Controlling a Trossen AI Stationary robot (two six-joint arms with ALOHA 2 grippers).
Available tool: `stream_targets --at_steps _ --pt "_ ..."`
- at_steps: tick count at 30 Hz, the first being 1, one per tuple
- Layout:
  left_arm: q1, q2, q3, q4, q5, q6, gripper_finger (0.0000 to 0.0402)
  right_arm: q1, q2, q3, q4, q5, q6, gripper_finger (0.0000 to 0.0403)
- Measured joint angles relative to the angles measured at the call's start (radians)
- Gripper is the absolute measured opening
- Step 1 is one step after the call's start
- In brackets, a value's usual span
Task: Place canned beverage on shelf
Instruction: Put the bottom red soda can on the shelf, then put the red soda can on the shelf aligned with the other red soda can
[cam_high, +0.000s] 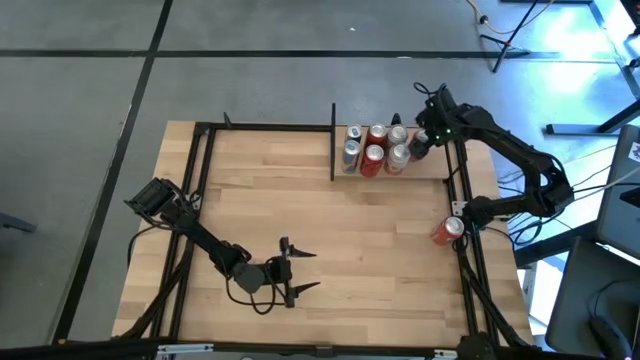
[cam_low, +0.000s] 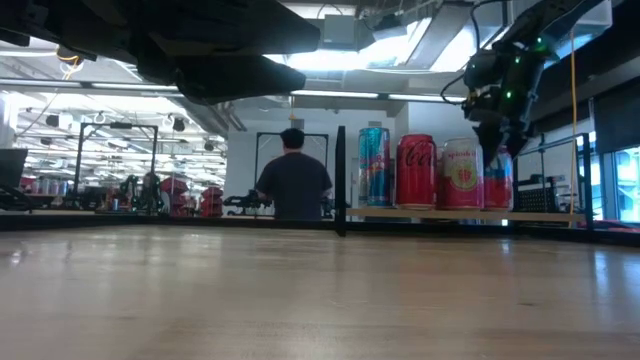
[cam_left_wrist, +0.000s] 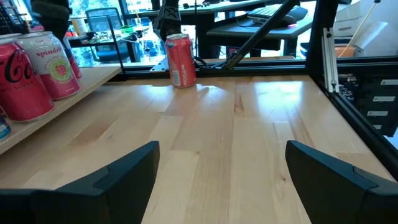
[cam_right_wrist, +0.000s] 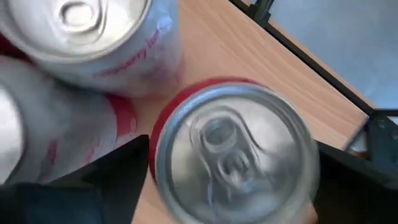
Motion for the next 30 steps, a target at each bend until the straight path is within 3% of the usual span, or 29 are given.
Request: stream_targets --at_steps 4,12,19,26,30 --pt "0.000 0.000 0.000 0.000 0.000 0.000 0.0331 0.001 -0.001 0.111 -0.161 0.002 -0.003 0.0394" --pt "0.000 0.000 0.000 0.000 0.000 0.000 0.0331 0.101 -0.090 0.261 -0.437 -0.056 0.110 0.0376" --pt "0.000 0.000 0.000 0.000 0.000 0.000 0.0331 0.334 -0.216 0.245 -0.586 -0.085 0.302 0.0374" --pt "-0.001 0.000 0.000 0.000 0.001 0.000 0.0331 0.603 -0.308 0.194 -0.671 -0.023 0.562 0.0374" --pt "-0.001 0.000 0.000 0.000 0.052 -0.001 0.0331 0.751 -0.333 0.124 -0.692 -0.009 0.648 0.0374"
